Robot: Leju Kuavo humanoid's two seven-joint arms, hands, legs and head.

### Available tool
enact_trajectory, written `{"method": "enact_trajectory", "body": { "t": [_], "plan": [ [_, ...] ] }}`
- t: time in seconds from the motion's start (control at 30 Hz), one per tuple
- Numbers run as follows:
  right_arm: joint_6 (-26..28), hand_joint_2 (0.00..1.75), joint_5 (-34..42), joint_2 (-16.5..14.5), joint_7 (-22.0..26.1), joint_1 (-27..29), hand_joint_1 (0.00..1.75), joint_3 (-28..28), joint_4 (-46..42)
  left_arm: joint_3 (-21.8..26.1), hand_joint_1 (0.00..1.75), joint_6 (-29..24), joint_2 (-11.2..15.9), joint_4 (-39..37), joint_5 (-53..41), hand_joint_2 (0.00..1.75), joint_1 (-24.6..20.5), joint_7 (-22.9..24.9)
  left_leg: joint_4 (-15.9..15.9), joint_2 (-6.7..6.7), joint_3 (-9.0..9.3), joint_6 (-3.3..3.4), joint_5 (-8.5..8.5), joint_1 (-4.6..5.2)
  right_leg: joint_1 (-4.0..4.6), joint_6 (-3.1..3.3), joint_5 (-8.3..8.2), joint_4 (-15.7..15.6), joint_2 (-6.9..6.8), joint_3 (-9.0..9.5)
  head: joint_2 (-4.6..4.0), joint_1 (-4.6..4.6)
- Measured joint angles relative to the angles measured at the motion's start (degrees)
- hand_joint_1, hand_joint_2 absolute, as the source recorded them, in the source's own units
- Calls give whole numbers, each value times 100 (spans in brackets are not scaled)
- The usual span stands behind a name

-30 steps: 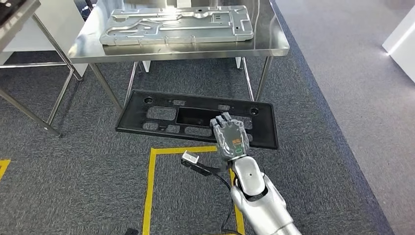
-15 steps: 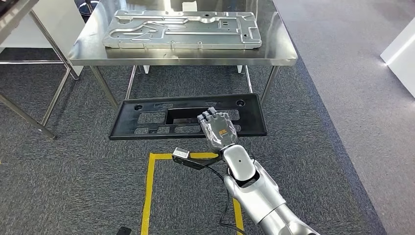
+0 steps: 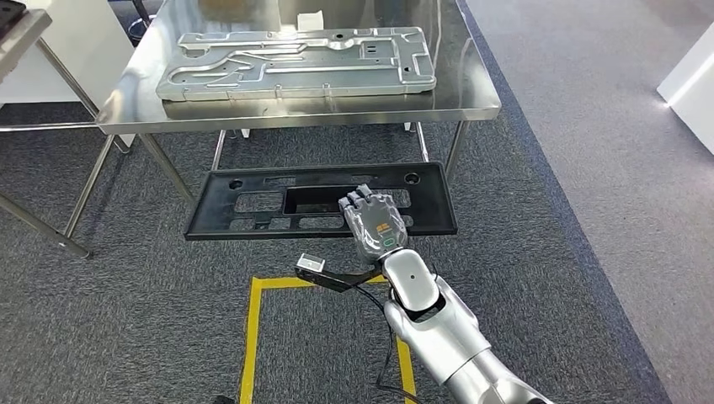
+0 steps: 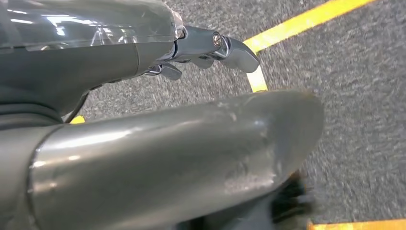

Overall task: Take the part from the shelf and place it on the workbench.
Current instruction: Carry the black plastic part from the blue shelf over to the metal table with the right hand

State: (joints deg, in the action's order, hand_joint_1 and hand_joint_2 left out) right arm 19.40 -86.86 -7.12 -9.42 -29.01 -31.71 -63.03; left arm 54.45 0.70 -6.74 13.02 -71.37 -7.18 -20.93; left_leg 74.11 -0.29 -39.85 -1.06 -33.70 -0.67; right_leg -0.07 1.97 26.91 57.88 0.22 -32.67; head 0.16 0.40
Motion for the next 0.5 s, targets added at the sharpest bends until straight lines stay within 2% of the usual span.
{"method": "enact_trajectory", "body": {
  "t": [0.03,0.1,0.17,0.23,0.3,0.37,0.47,0.5],
  "plan": [
    [-1,175,0,13,0,13,175,0,-1,0,0,-1,2,0,-1,0,13,1,-60,0,-45,1,116,-1,2,-7,39,3,9,45,-1,0],
    [-4,175,0,31,0,23,175,0,-11,0,0,-1,14,1,-1,0,24,2,-725,1,121,42,622,-1,1,-36,134,12,20,155,1,0],
    [-7,175,0,42,0,6,175,0,-26,0,0,0,28,1,1,0,18,2,-1324,6,302,101,894,30,6,-89,213,16,24,223,1,-1],
    [-13,175,0,49,1,-7,175,1,-33,0,0,1,33,0,4,0,20,4,-1463,6,345,177,879,61,13,-164,242,26,27,250,1,7],
    [-21,175,-1,51,7,-10,175,2,-43,0,0,1,33,-1,7,0,30,7,-1503,-1,421,259,903,42,13,-227,248,117,23,250,1,15],
    [-26,175,-2,52,19,-38,175,2,-49,0,0,1,36,1,8,0,21,8,-1540,-5,518,323,875,17,1,-274,332,515,13,50,1,33],
    [-19,175,-5,60,20,-60,175,2,-44,0,0,-5,37,1,3,0,-3,-10,-1555,-7,609,368,778,13,-35,-365,692,1496,8,-633,0,50],
    [-12,175,-9,66,13,-47,175,2,-40,-1,0,-10,37,1,-1,0,-1,-19,-1555,-9,652,367,736,13,-45,-385,726,1650,7,-805,0,49]
  ]
}}
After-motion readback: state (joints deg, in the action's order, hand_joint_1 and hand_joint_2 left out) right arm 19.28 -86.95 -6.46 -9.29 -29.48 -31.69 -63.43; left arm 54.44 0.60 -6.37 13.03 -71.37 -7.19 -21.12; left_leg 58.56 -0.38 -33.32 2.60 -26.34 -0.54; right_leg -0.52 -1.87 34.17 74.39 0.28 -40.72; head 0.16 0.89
